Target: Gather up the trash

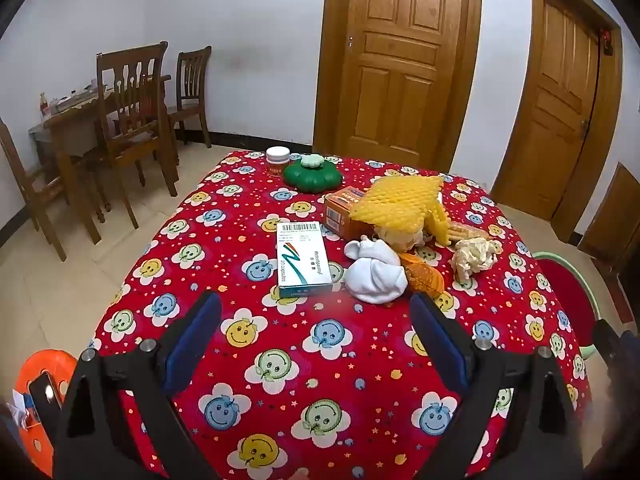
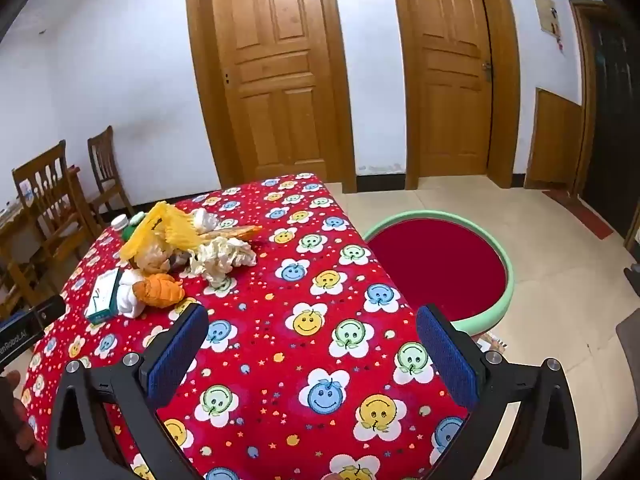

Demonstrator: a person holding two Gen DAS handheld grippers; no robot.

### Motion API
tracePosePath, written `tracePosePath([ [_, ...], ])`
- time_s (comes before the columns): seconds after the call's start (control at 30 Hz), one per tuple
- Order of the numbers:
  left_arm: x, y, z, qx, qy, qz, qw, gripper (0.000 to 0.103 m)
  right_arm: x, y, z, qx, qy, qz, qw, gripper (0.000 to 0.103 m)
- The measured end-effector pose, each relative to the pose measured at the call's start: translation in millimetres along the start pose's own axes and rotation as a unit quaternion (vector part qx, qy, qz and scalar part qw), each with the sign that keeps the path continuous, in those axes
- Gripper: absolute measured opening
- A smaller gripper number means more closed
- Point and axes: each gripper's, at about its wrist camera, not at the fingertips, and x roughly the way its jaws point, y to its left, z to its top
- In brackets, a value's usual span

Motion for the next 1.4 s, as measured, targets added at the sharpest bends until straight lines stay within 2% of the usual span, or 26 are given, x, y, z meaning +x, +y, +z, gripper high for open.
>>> tracePosePath([
  [0.23,3.1,-2.9,0.7,0.000,0.007,0.001,1.0000,0.094,-3.5,1.9,-1.1,-0.005,-0.003,0.004,1.000,0.103],
  [0.57,-0.2,-2.9,1.1,-0.002,0.007,0.002,1.0000,0.094,4.5,-1.9,-3.7,0.004,0.017,-0.003,1.000,0.103],
  [1.4,4.8,1.2,-1.6,-0.007,0.010,0.000,0.9999,0.094,4.1,-0.2,-6.0,0.003,0.016,-0.002,1.000,0.103],
])
